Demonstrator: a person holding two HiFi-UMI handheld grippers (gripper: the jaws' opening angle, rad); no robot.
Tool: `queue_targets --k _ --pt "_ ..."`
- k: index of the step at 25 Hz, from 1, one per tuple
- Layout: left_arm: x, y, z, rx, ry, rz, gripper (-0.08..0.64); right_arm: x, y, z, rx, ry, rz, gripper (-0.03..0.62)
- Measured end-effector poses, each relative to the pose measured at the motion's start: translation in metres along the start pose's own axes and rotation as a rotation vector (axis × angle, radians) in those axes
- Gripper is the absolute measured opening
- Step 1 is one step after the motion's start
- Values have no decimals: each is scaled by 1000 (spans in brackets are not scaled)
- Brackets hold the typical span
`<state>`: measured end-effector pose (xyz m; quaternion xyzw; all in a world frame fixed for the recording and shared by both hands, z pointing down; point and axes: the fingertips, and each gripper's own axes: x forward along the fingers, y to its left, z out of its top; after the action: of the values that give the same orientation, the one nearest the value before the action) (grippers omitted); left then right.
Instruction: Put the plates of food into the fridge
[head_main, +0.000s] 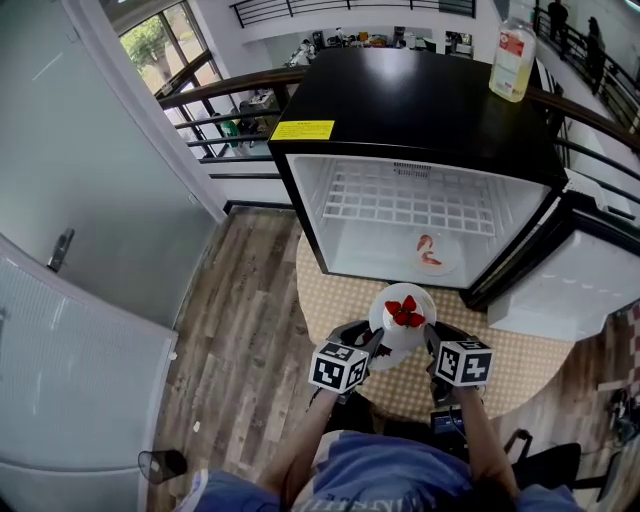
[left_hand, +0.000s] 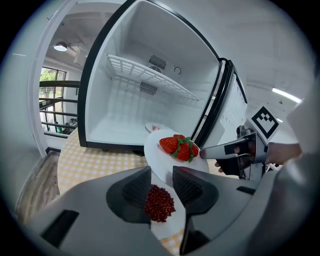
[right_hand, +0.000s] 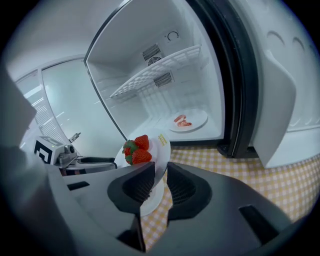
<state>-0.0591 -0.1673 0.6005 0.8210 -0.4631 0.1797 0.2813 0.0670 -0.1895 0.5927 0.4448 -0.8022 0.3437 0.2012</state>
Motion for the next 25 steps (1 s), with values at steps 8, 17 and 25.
queue_targets --k 8,17,25 --pt "6 40 18 -10 -6 -19 143 34 14 24 -10 6 -19 86" --pt "22 79 40 -36 -24 -36 143 75 15 56 -13 23 -67 86" --pt "37 107 54 -84 -50 -36 143 112 13 73 -11 72 -81 86"
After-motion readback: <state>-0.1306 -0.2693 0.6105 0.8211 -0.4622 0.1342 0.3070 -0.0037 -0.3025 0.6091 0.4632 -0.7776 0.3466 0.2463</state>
